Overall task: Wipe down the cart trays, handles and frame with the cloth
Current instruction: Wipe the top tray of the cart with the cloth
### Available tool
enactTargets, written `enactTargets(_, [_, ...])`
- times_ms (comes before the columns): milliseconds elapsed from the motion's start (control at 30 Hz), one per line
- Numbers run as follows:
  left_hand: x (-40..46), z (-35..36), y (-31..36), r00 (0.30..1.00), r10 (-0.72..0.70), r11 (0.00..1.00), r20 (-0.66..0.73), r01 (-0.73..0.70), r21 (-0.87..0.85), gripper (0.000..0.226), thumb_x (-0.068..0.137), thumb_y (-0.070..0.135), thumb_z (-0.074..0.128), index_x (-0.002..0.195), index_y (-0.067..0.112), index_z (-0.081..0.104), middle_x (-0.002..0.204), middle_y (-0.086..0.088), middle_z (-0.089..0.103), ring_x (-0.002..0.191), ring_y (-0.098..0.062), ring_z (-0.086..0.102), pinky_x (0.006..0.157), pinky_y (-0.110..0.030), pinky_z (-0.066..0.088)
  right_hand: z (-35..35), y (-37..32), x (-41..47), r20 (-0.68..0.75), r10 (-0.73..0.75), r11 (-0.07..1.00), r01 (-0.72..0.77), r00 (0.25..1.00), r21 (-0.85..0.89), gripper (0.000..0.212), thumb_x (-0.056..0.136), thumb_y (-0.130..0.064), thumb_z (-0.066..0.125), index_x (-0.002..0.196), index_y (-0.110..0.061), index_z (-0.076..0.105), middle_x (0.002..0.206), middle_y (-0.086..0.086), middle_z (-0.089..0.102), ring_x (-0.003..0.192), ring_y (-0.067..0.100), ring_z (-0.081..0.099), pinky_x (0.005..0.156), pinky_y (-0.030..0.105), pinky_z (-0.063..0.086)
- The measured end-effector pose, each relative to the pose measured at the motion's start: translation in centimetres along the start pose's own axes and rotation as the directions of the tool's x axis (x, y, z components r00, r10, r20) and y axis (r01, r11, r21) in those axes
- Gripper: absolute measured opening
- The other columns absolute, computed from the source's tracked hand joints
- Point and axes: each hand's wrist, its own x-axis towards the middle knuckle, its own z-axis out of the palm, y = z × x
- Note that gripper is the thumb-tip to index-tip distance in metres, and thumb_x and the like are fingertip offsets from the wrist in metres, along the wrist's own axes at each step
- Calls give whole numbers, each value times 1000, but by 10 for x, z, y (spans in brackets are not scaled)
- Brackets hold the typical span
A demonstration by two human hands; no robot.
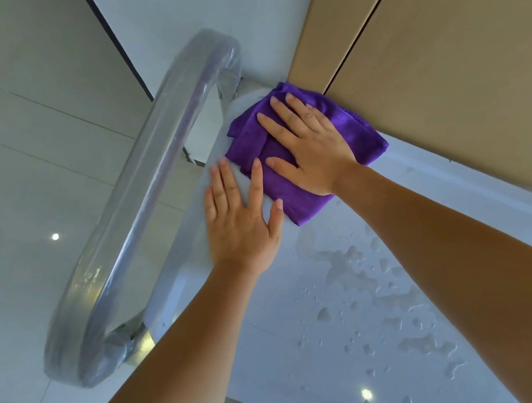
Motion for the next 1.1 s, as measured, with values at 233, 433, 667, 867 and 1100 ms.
enactTargets(233, [0, -2, 0, 1000, 19, 1000, 13, -19, 17, 62, 92, 50, 23, 147, 22, 19, 149, -28, 22, 139, -40, 21, 111, -43, 15, 8, 5, -19, -26, 127, 992, -127, 992, 28, 72, 86, -63, 12, 150, -31, 8, 159, 2, 5, 146, 21, -3, 112, 31, -9])
enactTargets(433, [2, 0, -1, 998, 42, 998, 36, -44, 46, 64, 89, 47, 29, 144, 15, 32, 146, -32, 26, 136, -44, 25, 108, -44, 13, 17, 0, -36, -85, 381, 923, -374, 921, 91, 67, 92, -57, 24, 150, -30, 9, 159, 3, 5, 146, 23, -1, 115, 34, -3])
enactTargets(667, [1, -5, 2, 990, 130, 992, 59, -129, -14, 60, 89, 39, 32, 141, 10, 39, 146, -24, 32, 135, -40, 30, 107, -53, 24, 24, -14, -45, -100, 679, 729, -651, 727, 213, 68, 94, -52, 33, 151, -25, 7, 159, 9, 5, 146, 27, -2, 116, 38, -3])
enactTargets(867, [4, -6, 1, 950, 297, 955, 93, -293, -50, 50, 91, 27, 32, 136, 12, 47, 143, -15, 42, 132, -37, 38, 104, -56, 30, 24, -16, -41, -68, 856, 510, -812, 513, 283, 73, 92, -54, 33, 151, -21, 7, 158, 14, 0, 144, 34, -6, 115, 45, -4])
enactTargets(1100, [6, -12, -1, 932, 288, 957, 221, -274, -94, 57, 93, 38, 15, 144, 22, 34, 153, -7, 27, 142, -29, 19, 113, -48, 9, 26, -34, -46, 12, 918, 372, -868, 398, 328, 84, 87, -71, 23, 151, -23, -3, 157, 16, -6, 143, 38, -12, 114, 48, -9])
